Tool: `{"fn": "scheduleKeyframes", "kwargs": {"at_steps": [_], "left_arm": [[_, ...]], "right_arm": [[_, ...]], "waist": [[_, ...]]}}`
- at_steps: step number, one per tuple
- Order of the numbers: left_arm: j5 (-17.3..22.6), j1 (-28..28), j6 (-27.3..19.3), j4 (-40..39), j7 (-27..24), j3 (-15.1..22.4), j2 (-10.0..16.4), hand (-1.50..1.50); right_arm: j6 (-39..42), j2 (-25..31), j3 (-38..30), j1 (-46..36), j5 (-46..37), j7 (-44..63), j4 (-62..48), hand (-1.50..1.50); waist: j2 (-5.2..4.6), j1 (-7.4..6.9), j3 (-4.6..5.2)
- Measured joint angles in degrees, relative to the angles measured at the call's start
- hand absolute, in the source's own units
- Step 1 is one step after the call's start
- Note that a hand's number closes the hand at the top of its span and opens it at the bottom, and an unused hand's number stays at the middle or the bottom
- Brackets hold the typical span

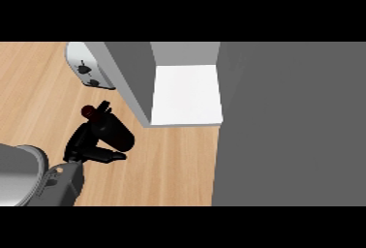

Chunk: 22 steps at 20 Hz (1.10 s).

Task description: Pick up the wine, place it into the cabinet and close the cabinet

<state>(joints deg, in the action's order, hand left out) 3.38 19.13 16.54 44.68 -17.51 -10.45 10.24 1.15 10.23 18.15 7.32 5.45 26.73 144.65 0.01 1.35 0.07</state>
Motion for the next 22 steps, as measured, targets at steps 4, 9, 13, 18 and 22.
{"fn": "scheduleKeyframes", "kwargs": {"at_steps": [4, 9, 13, 18, 22], "left_arm": [[1.4, 1.0, 0.7, -3.5, -2.0, -1.6, -0.3, -1.50], [3.4, 2.1, 1.2, -8.1, -4.4, -3.6, -1.7, -1.50], [5.8, 4.2, 1.6, -11.4, -5.3, -5.7, -2.9, -1.50], [7.4, 5.6, 3.9, -14.0, -5.5, -6.9, -2.4, -1.50], [7.8, 7.3, 4.6, -16.6, -6.4, -7.2, -2.7, -1.50]], "right_arm": [[-0.2, -0.2, 0.6, -0.1, -0.1, 0.0, 0.0, -1.50], [-0.4, -0.2, 0.6, -0.4, -0.1, 0.4, -0.1, -1.50], [0.0, -0.2, 0.7, 0.3, -0.1, -0.5, -0.2, -1.50], [0.5, 0.1, 0.3, 1.1, -0.1, -1.1, -0.1, -1.50], [1.4, 0.5, -0.2, 2.5, 0.1, -2.2, -0.1, -1.50]], "waist": [[0.03, -0.01, 0.00], [0.00, 0.02, 0.01], [-0.02, 0.20, 0.01], [0.02, -0.05, -0.01], [-0.01, 0.16, -0.01]]}}
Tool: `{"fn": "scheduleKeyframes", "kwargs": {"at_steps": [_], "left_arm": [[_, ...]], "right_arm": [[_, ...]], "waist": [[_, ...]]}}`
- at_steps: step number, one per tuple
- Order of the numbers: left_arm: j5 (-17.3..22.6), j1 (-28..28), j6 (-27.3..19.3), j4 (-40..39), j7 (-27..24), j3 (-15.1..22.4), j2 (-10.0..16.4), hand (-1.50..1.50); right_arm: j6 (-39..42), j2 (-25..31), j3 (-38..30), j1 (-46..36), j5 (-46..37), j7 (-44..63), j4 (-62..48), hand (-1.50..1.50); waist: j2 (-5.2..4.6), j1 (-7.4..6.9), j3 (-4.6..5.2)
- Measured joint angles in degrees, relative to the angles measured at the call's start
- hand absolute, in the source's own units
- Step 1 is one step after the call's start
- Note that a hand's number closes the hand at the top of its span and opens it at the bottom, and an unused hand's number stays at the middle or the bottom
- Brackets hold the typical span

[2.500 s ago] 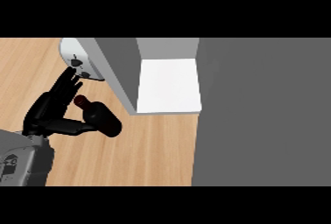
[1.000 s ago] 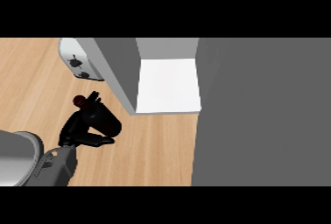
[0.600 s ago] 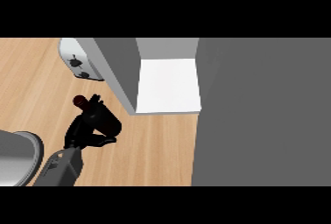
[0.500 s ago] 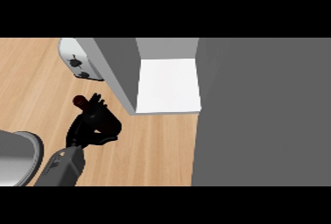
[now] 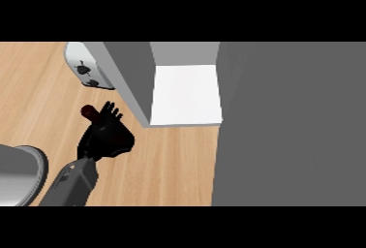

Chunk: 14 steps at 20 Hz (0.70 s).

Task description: Pick up the wine, place it into the cabinet and close the cabinet

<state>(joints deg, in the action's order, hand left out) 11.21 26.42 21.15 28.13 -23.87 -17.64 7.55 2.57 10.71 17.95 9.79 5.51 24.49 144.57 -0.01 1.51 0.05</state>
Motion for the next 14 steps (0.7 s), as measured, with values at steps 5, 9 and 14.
{"fn": "scheduleKeyframes", "kwargs": {"at_steps": [5, 9, 14], "left_arm": [[-0.4, 0.6, -0.7, -0.8, -2.2, 0.7, -1.8, 1.50], [-0.8, 2.4, -1.7, -1.5, -2.5, 1.0, -2.0, 1.50], [-2.2, 2.7, -4.7, -1.4, -5.3, 1.8, -2.4, 1.50]], "right_arm": [[0.4, 0.0, -0.8, 0.3, 0.2, 0.0, 0.0, -1.50], [0.5, -0.2, -0.5, 0.2, 0.3, 0.1, -0.1, -1.50], [1.1, -0.3, -0.7, 1.6, 0.3, -1.1, -0.2, -1.50]], "waist": [[0.06, -0.26, -0.04], [0.05, -0.19, -0.02], [0.06, -0.33, -0.02]]}}
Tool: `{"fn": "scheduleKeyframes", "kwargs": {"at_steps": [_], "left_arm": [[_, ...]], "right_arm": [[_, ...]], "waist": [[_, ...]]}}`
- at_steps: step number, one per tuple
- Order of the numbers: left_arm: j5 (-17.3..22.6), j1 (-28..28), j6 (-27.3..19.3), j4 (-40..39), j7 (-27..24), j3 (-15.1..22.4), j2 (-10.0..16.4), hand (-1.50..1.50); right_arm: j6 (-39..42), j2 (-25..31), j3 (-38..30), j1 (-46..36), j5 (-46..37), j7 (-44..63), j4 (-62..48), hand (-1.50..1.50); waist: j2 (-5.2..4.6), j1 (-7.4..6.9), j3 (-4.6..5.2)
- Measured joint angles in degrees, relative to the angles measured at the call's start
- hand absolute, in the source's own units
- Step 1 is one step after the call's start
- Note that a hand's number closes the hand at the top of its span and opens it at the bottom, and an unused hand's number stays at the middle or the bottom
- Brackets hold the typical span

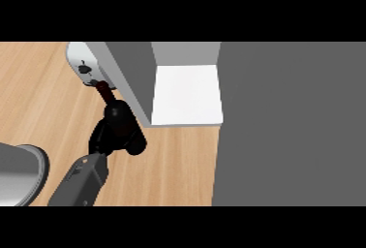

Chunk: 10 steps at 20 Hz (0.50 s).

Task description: Pick up the wine, place it into the cabinet and close the cabinet

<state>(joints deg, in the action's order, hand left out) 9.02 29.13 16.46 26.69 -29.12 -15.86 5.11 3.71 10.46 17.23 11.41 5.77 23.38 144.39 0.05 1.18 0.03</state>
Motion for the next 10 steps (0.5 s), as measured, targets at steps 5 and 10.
{"fn": "scheduleKeyframes", "kwargs": {"at_steps": [5, 10], "left_arm": [[1.1, -8.3, -0.1, 4.8, -7.8, -0.9, -0.2, 1.50], [2.4, -16.7, 0.2, 14.0, -13.4, -0.5, -2.1, 1.50]], "right_arm": [[-0.4, -0.6, 0.1, 0.2, -0.2, -0.8, -0.4, -1.50], [-0.8, -0.8, 0.3, 0.5, -0.3, -0.7, -0.4, -1.50]], "waist": [[0.49, -1.20, -0.07], [0.65, -1.58, -0.14]]}}
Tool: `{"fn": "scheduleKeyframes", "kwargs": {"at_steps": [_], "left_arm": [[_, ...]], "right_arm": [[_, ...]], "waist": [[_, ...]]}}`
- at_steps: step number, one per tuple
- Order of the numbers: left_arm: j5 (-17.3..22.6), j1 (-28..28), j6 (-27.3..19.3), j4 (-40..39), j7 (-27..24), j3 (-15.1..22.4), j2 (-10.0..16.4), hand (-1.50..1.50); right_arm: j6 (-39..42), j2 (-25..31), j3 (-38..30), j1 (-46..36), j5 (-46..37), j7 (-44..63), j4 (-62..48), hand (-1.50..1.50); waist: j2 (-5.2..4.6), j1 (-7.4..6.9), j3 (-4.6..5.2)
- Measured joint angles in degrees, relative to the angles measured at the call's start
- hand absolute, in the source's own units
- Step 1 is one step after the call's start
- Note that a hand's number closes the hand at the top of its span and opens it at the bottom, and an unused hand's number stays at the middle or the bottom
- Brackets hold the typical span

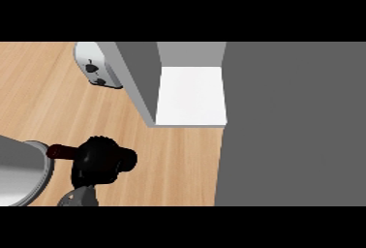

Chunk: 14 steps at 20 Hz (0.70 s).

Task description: Pick up the wine, place it into the cabinet and close the cabinet

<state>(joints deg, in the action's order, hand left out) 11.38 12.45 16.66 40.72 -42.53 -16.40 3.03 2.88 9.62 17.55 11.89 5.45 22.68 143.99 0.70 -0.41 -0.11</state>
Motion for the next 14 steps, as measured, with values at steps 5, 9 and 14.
{"fn": "scheduleKeyframes", "kwargs": {"at_steps": [5, 9, 14], "left_arm": [[1.8, -6.5, 0.2, 11.5, 1.5, 4.0, -2.1, 1.50], [4.2, -10.0, -2.9, 21.0, 5.3, 9.9, -2.7, 1.50], [6.6, -14.3, -8.9, 34.3, 12.4, 17.7, -2.9, 1.50]], "right_arm": [[-0.1, 0.2, -1.1, -0.9, 0.1, 1.0, 0.0, -1.50], [0.5, 0.4, -2.2, -1.9, 0.2, 1.3, 0.0, -1.50], [0.5, -0.1, -2.1, -2.4, 0.3, 1.6, -0.1, -1.50]], "waist": [[-0.09, -0.01, 0.01], [-0.17, 0.14, 0.01], [-0.19, 0.25, 0.01]]}}
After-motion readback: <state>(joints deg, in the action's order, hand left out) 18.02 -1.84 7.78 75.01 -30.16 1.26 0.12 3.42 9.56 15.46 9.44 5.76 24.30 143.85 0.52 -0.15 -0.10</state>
